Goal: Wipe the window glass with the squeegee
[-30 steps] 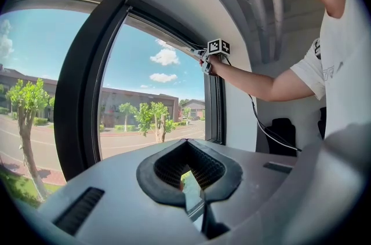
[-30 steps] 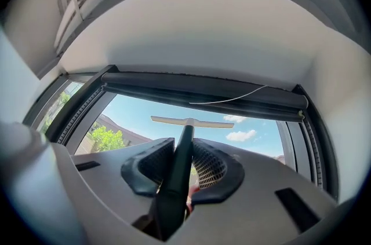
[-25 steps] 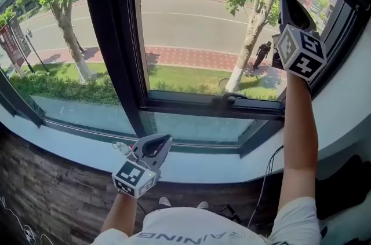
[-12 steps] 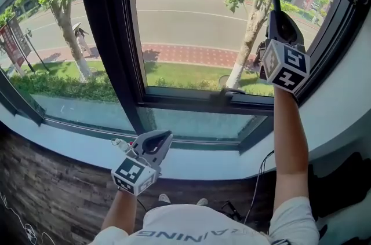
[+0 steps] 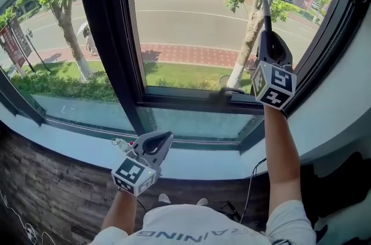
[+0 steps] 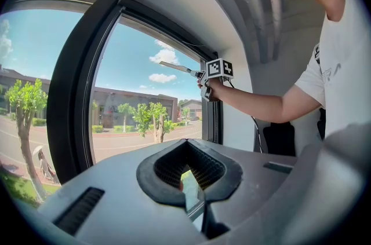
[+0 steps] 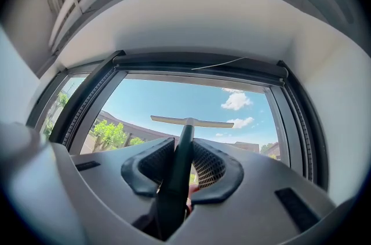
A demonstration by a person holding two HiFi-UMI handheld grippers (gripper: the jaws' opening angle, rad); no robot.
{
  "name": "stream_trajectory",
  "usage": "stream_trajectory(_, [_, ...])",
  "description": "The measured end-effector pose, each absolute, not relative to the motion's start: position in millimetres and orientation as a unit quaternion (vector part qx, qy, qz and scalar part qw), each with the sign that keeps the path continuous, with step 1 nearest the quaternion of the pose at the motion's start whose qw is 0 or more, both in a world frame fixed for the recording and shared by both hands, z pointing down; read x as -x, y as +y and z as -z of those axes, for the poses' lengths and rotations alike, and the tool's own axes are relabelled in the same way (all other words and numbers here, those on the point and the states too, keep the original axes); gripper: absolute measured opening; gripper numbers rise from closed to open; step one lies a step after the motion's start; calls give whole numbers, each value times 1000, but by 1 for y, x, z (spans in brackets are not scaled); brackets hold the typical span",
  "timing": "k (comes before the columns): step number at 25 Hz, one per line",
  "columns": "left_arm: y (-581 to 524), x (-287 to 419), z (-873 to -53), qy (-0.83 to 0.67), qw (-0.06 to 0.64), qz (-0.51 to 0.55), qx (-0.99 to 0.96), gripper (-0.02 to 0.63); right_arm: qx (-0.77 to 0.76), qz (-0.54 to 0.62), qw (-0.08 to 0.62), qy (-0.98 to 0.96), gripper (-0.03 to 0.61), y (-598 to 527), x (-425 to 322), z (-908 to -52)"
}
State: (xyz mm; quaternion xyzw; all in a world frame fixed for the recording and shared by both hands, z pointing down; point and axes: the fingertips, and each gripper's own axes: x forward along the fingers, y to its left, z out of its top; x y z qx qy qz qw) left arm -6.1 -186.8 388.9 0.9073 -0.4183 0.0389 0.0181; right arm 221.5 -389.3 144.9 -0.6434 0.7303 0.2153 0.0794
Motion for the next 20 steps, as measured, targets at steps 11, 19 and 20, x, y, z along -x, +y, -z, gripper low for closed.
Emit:
stream_trajectory(11, [-187,6,-393,-419,25,-40,-907,17,652,-170,63,737,100,-385,-224,-212])
stream_trajectory(19, [-187,6,-393,-421,29,-40,-906,17,657,-138,48,739,100,-382,-225,-257])
stream_trajectory(20, [-187,6,-393,-421,29,-40,-906,18,658,-134,45,740,100,-382,-226,-263])
